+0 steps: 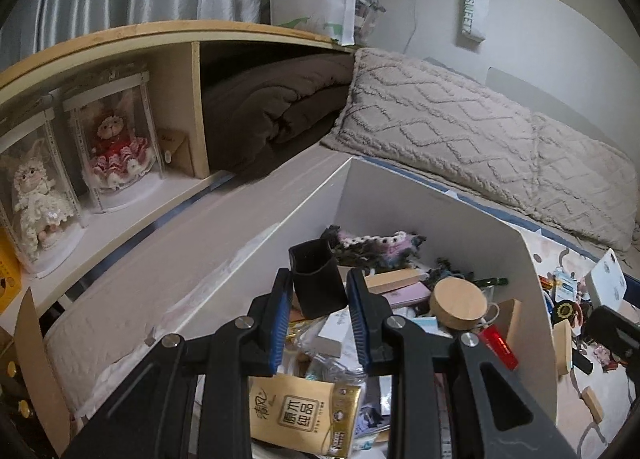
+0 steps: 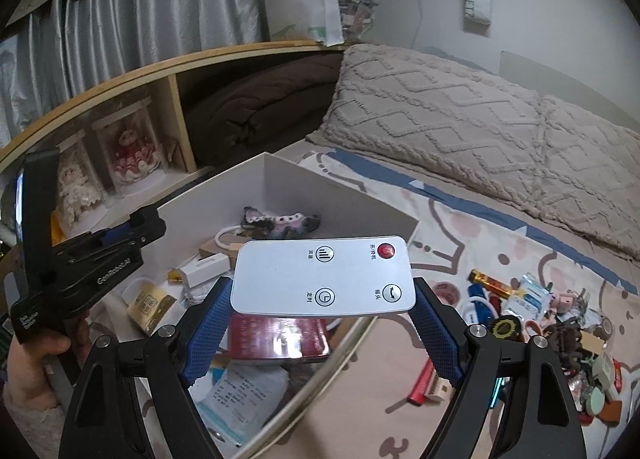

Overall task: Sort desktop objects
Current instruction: 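Lower the black cup into the shoebox and open the left tool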

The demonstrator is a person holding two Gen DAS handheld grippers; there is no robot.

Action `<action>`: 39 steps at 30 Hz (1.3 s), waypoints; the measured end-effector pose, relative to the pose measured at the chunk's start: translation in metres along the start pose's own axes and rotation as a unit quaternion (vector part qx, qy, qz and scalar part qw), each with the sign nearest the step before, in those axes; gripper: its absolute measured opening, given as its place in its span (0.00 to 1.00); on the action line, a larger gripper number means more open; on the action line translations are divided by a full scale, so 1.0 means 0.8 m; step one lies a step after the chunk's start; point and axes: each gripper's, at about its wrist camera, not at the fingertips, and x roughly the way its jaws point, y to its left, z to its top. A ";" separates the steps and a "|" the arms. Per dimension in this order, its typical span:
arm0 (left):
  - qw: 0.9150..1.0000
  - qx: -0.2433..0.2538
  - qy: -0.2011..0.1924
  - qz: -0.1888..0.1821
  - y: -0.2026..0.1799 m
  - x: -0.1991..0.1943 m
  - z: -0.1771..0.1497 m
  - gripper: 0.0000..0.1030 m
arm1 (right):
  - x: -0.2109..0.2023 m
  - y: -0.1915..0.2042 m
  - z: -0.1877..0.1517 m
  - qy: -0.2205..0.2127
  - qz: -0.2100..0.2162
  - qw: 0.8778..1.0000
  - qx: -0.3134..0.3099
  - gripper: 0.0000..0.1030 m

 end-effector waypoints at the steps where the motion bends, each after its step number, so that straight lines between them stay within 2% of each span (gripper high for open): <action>1: 1.000 0.000 0.001 0.001 0.001 0.002 0.000 0.27 | 0.003 0.004 -0.001 0.002 0.002 1.000 -0.002 0.84; 13: 0.998 0.021 0.030 0.043 0.009 0.020 -0.008 0.27 | 0.019 0.028 -0.009 0.022 0.012 1.000 -0.016 0.84; 17: 0.994 0.054 0.050 0.078 0.008 0.026 -0.014 0.27 | 0.023 0.033 -0.012 0.028 0.011 0.999 -0.020 0.84; 26: 0.989 0.079 0.058 0.106 0.011 0.028 -0.017 0.27 | 0.023 0.037 -0.014 0.030 0.010 0.999 -0.022 0.84; 35: 0.987 0.091 0.065 0.116 0.009 0.029 -0.020 0.27 | 0.025 0.041 -0.013 0.034 0.012 0.999 -0.025 0.84; 39: 0.988 0.088 0.063 0.108 0.008 0.029 -0.020 0.28 | 0.025 0.041 -0.013 0.034 0.013 0.999 -0.023 0.84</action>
